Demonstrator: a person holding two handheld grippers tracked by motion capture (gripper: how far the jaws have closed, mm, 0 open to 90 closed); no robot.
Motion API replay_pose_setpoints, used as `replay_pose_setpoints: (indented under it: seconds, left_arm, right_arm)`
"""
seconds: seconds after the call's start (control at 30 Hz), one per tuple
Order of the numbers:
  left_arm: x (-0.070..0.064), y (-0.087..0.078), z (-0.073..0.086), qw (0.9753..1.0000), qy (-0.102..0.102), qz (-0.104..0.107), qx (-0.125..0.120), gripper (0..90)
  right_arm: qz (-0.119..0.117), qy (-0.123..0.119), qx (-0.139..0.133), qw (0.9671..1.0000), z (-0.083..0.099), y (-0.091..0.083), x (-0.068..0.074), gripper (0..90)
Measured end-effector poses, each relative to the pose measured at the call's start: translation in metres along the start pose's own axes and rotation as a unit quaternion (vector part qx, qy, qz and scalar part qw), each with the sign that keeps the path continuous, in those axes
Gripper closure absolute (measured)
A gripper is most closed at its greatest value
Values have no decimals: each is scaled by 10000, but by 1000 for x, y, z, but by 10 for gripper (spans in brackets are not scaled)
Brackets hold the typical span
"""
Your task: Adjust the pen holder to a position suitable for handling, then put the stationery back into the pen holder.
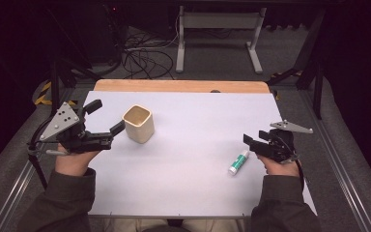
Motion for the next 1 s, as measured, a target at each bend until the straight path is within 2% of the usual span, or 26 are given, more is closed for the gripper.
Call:
replay_pose_setpoints:
  seconds: [0.17, 1.0]
  left_arm:
    - [-1, 0, -1, 10000, -23, 1, -16, 40]
    - [-1, 0, -1, 10000, -25, 24, -9, 41]
  right_arm:
    - [-4, 132, 89, 9999, 4, 1, -3, 365]
    - [-11, 359, 387, 9986, 19, 12, -14, 379]
Point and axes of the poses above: each handheld gripper's, and its own axes: y roughly forward along the jaws, z roughly out of its underside, x roughly to its left, the point moved 10 cm from there along y, roughly forward along the jaws, and after that the axes turned 11 degrees about -z, right-handed, at the moved point
